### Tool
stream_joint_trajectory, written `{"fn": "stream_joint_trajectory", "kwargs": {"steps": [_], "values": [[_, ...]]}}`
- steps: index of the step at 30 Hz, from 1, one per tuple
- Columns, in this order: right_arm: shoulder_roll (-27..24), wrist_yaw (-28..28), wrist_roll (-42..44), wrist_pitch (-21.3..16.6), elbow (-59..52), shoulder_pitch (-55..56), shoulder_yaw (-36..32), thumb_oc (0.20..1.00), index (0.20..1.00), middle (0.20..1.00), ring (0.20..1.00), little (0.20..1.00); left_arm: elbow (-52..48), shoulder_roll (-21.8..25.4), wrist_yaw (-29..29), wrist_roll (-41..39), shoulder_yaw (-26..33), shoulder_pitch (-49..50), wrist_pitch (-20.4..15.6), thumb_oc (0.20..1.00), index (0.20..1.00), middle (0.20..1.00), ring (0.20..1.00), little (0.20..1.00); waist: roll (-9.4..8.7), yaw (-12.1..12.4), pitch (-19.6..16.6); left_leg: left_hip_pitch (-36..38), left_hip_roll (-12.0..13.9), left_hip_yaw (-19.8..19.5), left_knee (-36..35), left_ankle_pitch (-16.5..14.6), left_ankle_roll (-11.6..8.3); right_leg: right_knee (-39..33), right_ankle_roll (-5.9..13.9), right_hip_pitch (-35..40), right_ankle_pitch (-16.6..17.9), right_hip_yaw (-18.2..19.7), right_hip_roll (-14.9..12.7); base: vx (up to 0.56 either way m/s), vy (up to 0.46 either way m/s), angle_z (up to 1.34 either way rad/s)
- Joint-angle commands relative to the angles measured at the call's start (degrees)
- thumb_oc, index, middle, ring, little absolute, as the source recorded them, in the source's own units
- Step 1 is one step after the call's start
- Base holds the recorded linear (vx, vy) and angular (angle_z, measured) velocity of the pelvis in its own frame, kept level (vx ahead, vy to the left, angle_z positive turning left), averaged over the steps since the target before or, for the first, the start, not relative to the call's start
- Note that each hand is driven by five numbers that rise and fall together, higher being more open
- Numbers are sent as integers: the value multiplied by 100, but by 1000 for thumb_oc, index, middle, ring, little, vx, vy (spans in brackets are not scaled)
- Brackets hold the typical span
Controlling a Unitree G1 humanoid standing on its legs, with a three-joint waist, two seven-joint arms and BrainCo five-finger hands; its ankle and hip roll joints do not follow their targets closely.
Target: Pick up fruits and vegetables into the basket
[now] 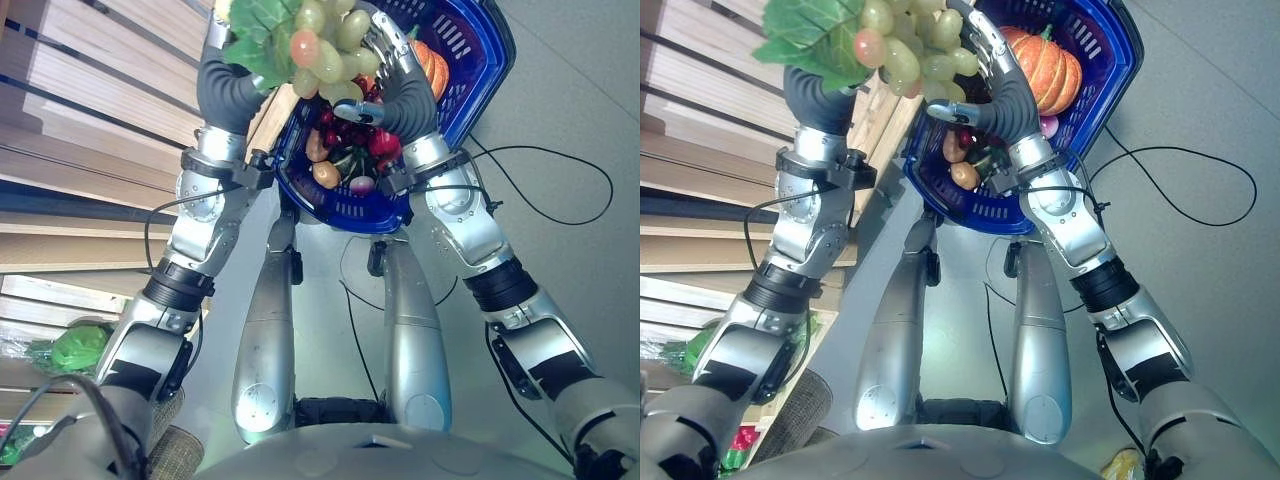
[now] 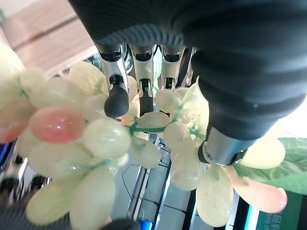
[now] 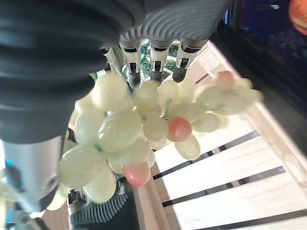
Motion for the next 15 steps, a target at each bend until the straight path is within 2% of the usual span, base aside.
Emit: {"fn": "stream_joint_trajectory", "kwargs": {"steps": [1, 8, 15], "values": [[185, -97, -188, -172, -621, -131, 132, 1000, 1000, 1000, 1000, 1000, -877, -191, -420, -242, -103, -217, -216, 200, 200, 200, 200, 200, 156, -80, -168, -3, -268, 18, 464, -464, 239, -769, 521, 548, 402, -133, -88, 0, 0, 0], [264, -219, -208, -90, -605, -224, 203, 1000, 1000, 1000, 1000, 1000, -1039, -301, -777, -532, -326, -271, -15, 200, 200, 200, 200, 200, 140, -82, -168, 0, -279, 15, 464, -458, 259, -807, 526, 558, 454, -146, -97, 0, -4, 1], [295, -202, -205, 92, -595, -266, 296, 1000, 1000, 1000, 1000, 1000, -1168, -362, -995, -663, -446, -290, 4, 200, 200, 200, 200, 200, 134, -78, -168, 2, -283, 11, 444, -442, 276, -819, 520, 553, 477, -153, -92, 0, -1, 0]]}}
